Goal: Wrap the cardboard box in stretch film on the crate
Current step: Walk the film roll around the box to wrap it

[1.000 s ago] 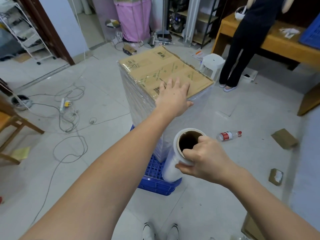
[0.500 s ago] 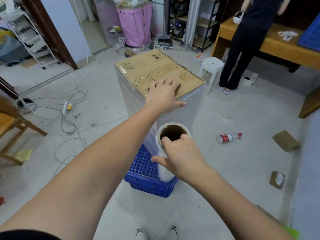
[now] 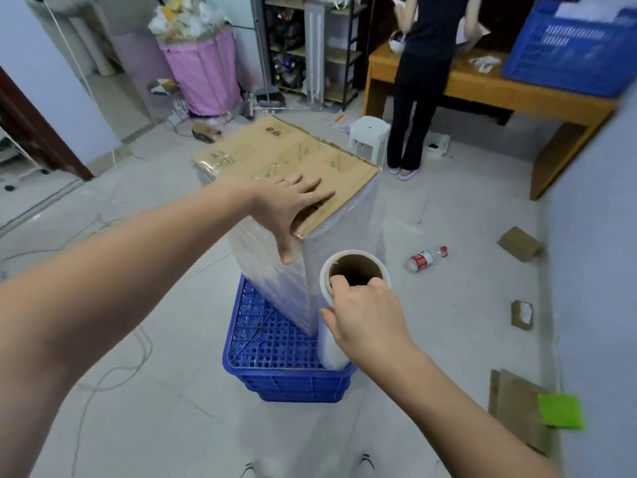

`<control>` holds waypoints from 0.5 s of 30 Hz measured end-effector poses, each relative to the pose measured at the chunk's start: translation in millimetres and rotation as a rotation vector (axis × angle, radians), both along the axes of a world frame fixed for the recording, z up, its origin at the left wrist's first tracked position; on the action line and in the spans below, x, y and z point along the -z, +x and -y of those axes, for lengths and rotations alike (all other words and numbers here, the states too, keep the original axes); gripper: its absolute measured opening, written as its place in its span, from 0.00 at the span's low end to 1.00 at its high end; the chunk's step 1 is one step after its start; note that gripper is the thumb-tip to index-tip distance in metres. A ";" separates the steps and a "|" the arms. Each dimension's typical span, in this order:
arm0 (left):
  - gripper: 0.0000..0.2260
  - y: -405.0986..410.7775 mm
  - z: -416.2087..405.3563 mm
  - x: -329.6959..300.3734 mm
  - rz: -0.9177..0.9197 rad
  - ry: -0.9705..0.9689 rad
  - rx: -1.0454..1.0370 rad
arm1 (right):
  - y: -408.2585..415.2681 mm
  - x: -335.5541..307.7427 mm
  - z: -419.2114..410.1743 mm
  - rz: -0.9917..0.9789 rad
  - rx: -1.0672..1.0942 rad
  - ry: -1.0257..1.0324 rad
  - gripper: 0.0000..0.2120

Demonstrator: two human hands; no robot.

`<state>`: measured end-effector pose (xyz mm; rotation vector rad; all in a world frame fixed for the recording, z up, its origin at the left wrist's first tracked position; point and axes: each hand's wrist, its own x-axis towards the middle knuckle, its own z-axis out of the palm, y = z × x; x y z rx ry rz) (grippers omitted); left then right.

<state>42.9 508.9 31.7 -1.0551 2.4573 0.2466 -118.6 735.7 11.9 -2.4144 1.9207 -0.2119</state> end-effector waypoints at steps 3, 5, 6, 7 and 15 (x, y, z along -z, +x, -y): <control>0.62 15.1 0.2 12.3 -0.159 -0.090 0.113 | 16.1 0.0 -3.1 -0.041 0.150 -0.018 0.09; 0.56 28.7 5.5 19.1 -0.311 -0.117 0.153 | 28.9 0.4 1.1 -0.087 0.260 -0.023 0.16; 0.55 33.8 8.9 22.6 -0.363 -0.140 0.182 | 34.9 1.4 4.7 -0.112 0.312 -0.015 0.21; 0.54 37.7 11.5 26.0 -0.399 -0.169 0.215 | 39.8 3.4 8.5 -0.130 0.364 -0.004 0.26; 0.50 48.7 11.5 39.4 -0.328 -0.345 0.328 | 59.8 10.3 30.6 -0.140 0.578 0.019 0.22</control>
